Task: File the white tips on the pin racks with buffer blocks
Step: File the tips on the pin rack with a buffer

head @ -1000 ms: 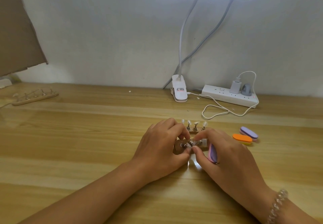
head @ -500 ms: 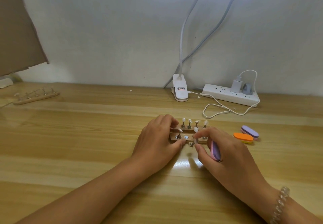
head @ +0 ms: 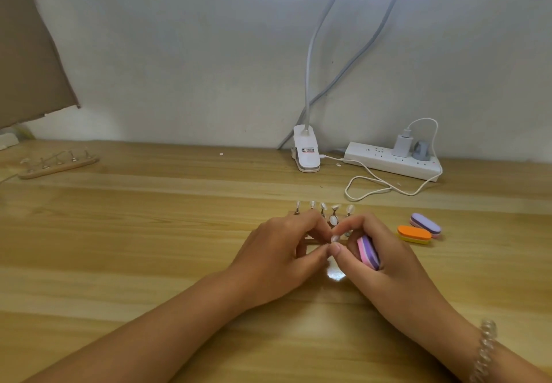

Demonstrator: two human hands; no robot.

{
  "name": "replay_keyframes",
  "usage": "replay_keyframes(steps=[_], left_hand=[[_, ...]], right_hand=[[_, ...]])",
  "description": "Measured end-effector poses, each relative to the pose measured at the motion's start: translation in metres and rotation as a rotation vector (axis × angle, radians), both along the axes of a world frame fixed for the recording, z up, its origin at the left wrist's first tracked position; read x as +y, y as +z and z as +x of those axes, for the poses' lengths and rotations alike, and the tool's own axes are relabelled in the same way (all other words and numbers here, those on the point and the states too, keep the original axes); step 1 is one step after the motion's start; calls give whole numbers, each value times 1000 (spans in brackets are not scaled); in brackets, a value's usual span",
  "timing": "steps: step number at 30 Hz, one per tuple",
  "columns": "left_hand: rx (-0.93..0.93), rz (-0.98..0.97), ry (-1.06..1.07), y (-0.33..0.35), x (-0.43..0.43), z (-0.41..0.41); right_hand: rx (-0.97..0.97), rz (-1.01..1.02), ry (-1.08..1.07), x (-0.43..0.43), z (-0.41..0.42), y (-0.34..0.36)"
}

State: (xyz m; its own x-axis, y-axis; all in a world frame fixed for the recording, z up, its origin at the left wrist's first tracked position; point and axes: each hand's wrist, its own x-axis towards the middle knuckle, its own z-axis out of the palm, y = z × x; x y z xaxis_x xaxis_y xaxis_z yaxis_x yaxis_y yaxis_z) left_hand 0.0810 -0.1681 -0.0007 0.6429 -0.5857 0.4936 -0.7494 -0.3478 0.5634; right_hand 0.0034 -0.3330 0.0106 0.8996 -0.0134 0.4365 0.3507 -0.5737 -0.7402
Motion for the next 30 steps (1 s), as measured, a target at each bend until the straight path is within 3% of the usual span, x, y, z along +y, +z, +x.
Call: replay_keyframes(steps=[5,11,17,21,26,30], left_hand=[[136,-34,-80,0,0,5],[184,-11,-66,0,0,8],[190,-2,-90,2,2,6],[189,33,-92,1,3,9],[263,61,-115,0,4,9],[288,90,-126,4,3,8]], right_hand=[[69,70,-63,-3,-1,3],[-29,-136,14,2,-4,0],[-91,-171,49,-2,2,-5],[-97,-22,-99,-7,4,-4],[-155,-261,-88,-2,-2,-1],[-154,-171,-186,-11,3,0]])
